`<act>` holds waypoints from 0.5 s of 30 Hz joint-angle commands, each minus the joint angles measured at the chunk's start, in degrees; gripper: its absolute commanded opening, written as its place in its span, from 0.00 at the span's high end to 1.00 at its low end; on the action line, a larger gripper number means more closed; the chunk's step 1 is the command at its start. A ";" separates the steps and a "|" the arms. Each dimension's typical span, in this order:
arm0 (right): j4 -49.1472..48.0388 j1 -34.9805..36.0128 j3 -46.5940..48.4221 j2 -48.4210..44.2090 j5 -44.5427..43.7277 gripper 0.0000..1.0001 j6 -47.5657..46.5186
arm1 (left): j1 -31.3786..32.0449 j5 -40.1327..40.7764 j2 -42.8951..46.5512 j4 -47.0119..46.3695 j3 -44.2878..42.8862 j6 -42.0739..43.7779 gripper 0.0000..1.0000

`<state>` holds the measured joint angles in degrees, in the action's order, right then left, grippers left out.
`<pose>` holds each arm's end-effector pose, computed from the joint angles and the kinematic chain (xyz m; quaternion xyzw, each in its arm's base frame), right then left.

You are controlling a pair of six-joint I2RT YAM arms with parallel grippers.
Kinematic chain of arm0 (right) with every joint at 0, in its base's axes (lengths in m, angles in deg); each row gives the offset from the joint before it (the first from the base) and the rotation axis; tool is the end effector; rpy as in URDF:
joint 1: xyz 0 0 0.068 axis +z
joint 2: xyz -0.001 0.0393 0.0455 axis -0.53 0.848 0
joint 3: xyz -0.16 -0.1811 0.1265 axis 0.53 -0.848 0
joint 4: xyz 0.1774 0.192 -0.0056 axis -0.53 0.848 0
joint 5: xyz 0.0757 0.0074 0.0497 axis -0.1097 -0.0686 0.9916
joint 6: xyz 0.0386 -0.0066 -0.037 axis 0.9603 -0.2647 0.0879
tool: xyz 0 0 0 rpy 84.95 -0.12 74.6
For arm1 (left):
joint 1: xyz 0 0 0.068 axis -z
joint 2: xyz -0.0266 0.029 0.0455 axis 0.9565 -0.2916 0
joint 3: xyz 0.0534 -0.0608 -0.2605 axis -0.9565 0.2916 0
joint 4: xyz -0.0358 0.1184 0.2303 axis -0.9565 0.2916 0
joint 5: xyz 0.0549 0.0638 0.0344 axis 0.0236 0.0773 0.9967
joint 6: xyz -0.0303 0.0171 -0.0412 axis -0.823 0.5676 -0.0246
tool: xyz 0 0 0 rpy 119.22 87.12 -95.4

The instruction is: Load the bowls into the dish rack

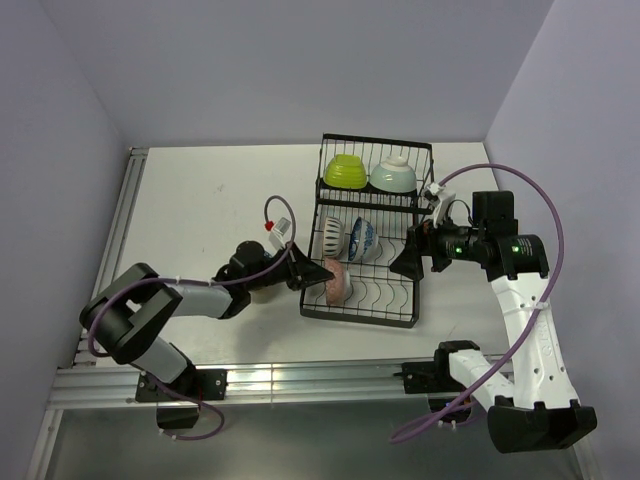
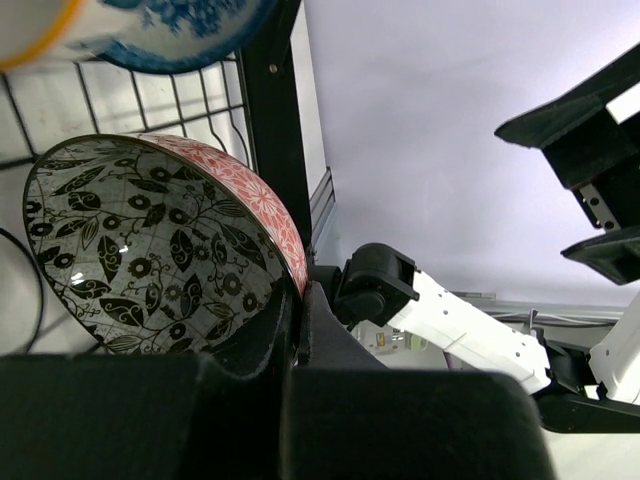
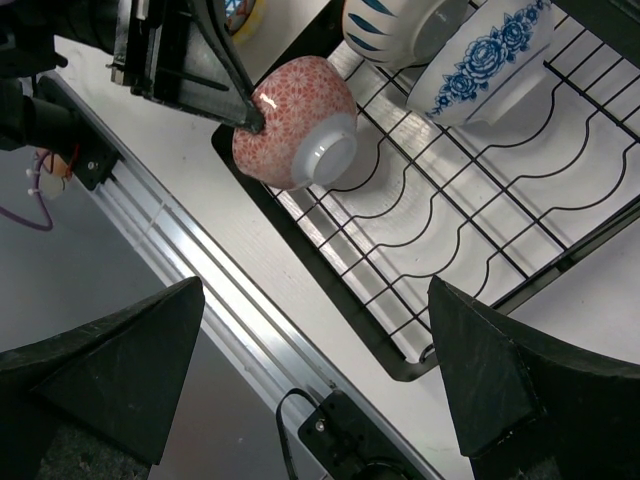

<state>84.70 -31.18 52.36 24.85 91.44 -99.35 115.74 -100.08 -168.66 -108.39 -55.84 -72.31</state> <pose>0.1530 0.0271 0.3613 -0.2459 0.8443 0.3127 0.3590 0.1998 -0.2070 0.1766 -0.0507 0.7531 -0.6324 0.1740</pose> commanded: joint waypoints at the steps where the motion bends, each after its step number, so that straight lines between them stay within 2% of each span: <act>1: -0.54 -0.38 -0.58 -0.94 0.90 0.00 -0.77 | -2.17 -3.08 -0.82 -9.16 0.50 -1.11 1.00; 10: 0.87 -0.38 1.17 -0.14 1.17 0.00 -1.91 | -4.99 -6.07 -2.85 -8.73 -0.02 1.96 0.98; 11: 0.95 -0.38 1.17 -0.06 0.99 0.00 -1.91 | -5.08 -6.07 -2.76 -7.76 -0.28 3.10 0.84; 12: 1.04 -0.47 1.17 -0.06 0.82 0.00 -2.00 | -5.08 -6.33 -2.85 -6.45 -0.72 3.37 0.74; 14: 1.39 -0.38 1.09 -0.23 0.90 0.00 -2.18 | -5.26 -6.59 -2.67 -6.35 -0.73 3.55 0.55; 15: 1.40 -0.47 1.09 -0.32 0.82 0.00 -2.26 | -5.26 -6.68 -2.41 -5.83 -0.90 3.90 0.50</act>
<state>85.35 -31.20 52.29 24.90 91.62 -100.68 110.78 -105.00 -171.70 -111.87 -55.06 -70.43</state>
